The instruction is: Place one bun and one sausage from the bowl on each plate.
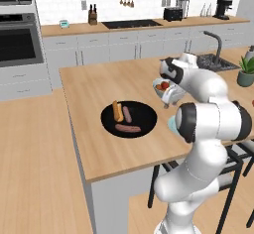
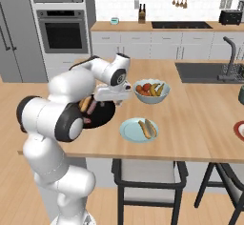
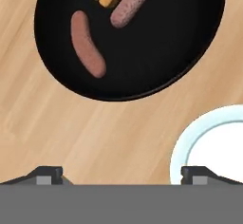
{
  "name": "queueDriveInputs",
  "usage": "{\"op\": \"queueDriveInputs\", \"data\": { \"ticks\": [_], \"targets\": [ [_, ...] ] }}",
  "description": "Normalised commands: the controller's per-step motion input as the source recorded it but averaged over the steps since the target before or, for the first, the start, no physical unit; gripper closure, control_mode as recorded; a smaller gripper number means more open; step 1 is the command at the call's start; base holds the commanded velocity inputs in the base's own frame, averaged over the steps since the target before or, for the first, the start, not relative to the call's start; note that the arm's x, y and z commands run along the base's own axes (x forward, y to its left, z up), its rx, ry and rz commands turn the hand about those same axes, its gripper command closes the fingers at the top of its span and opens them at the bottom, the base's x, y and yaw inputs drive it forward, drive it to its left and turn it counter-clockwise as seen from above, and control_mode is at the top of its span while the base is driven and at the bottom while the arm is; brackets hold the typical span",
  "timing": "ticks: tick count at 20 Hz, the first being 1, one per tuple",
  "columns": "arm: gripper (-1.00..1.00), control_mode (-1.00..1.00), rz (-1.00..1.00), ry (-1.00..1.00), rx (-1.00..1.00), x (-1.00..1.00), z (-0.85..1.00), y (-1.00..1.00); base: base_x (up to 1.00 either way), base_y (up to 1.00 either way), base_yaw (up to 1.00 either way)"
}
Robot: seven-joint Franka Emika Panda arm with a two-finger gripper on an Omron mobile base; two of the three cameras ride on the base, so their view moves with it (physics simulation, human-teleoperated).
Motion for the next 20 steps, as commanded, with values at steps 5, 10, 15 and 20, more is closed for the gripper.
{"op": "queueDriveInputs", "data": {
  "ticks": [5,10,15,20],
  "targets": [
    [-1.00,-1.00,0.14,0.02,0.04,0.00,-0.20,1.00,0.00,0.00,0.00],
    [-1.00,-1.00,0.06,0.00,-0.02,0.02,-0.32,0.94,0.00,0.00,0.00],
    [-1.00,-1.00,0.01,0.01,-0.01,0.41,-0.28,0.49,0.00,0.00,0.00],
    [-1.00,-1.00,0.06,0.03,0.00,0.53,-0.43,0.02,0.00,0.00,0.00]
  ]
}}
